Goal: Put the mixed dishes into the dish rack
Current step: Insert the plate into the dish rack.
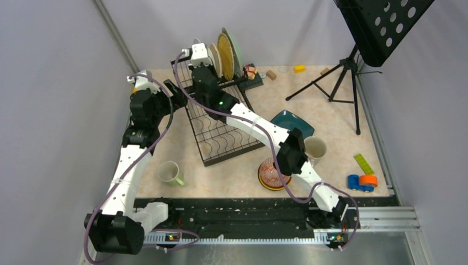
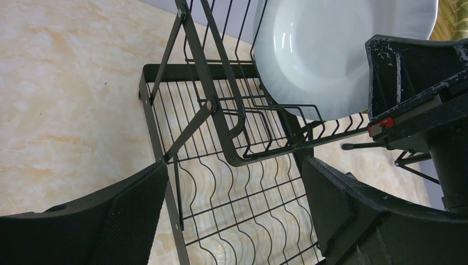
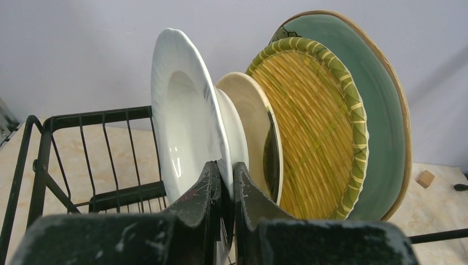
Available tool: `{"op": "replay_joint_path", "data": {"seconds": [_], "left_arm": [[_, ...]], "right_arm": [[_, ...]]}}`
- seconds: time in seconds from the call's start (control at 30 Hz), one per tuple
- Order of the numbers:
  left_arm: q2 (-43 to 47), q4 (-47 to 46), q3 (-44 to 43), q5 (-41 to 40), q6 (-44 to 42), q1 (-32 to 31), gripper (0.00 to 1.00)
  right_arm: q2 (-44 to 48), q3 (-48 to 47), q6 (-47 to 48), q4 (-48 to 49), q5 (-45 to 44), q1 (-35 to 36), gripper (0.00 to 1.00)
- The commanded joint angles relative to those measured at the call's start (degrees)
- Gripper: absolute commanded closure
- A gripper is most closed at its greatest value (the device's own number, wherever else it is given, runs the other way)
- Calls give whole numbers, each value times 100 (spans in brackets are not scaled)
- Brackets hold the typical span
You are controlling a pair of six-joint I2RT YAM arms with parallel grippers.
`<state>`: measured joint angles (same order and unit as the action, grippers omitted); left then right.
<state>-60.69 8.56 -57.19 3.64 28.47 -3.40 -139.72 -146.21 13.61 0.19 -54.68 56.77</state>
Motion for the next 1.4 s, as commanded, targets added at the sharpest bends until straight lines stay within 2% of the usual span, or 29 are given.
{"op": "replay_joint_path", "data": {"seconds": [0.0,0.1,0.23,0.33,0.9,1.17,1.37], "left_arm": [[-12,-284,6,20,-8,41,5],[-13,-284,30,23,-4,41,5],[2,-287,65,38,1,41,5],[28,-276,89,6,1,41,5],[4,-251,45,7,-10,41,5],[5,-226,24,23,-19,41,5],[54,-166,7,-16,-62,41,5]], "right_arm": [[575,33,-437,17,500,-34,96],[647,32,-517,-10,599,-34,92],[752,31,-601,-273,750,-31,70],[832,31,-671,-360,866,-31,61],[1253,84,-904,-615,1248,-50,60],[1751,602,-1208,-602,1499,-148,59],[1923,601,-1396,-853,1788,-158,58]]}}
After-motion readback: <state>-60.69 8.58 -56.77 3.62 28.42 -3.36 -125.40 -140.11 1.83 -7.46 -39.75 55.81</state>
